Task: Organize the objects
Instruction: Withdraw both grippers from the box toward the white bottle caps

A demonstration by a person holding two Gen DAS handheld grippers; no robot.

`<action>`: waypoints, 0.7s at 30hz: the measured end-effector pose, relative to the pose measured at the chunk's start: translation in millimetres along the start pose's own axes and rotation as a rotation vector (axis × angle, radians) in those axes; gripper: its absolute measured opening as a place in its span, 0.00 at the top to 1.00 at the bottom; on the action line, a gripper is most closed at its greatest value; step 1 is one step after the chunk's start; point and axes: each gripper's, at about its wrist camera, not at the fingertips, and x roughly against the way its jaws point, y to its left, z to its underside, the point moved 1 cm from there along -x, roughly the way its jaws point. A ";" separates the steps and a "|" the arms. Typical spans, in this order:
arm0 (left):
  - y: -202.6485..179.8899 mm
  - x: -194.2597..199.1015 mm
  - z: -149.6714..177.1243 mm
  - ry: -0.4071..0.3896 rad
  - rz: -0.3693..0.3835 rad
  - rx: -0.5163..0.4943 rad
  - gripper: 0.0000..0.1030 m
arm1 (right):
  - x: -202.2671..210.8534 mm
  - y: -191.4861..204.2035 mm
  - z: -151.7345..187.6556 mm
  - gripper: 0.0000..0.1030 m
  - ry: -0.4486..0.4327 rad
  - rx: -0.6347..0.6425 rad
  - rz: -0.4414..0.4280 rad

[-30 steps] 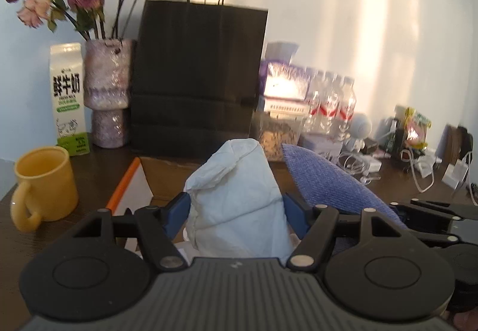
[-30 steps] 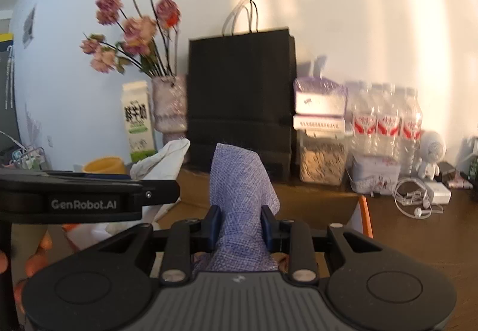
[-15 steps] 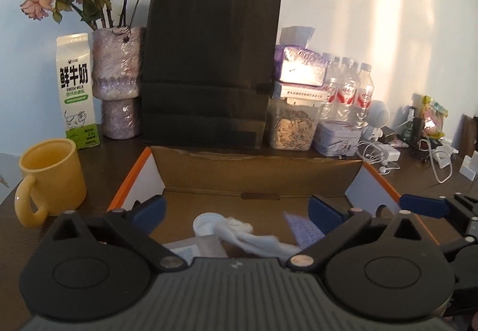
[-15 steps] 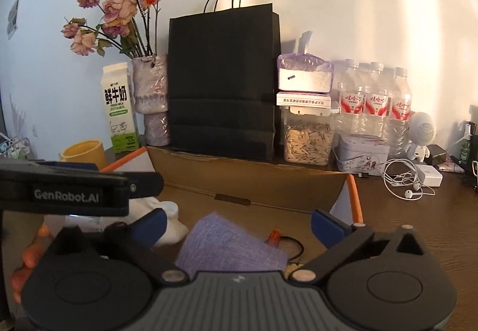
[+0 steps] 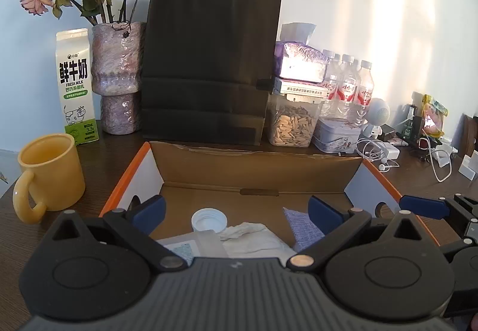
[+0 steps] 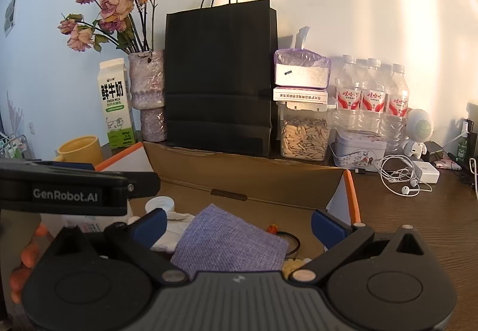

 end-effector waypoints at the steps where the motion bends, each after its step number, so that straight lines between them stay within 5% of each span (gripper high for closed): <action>1: 0.0 0.8 -0.4 0.003 0.003 -0.001 0.00 | 0.5 -0.5 -0.4 0.00 -0.001 0.000 -0.001; 21: 6.4 83.8 9.1 -0.097 0.050 0.010 0.00 | 59.3 9.2 8.7 0.00 -0.025 0.044 -0.049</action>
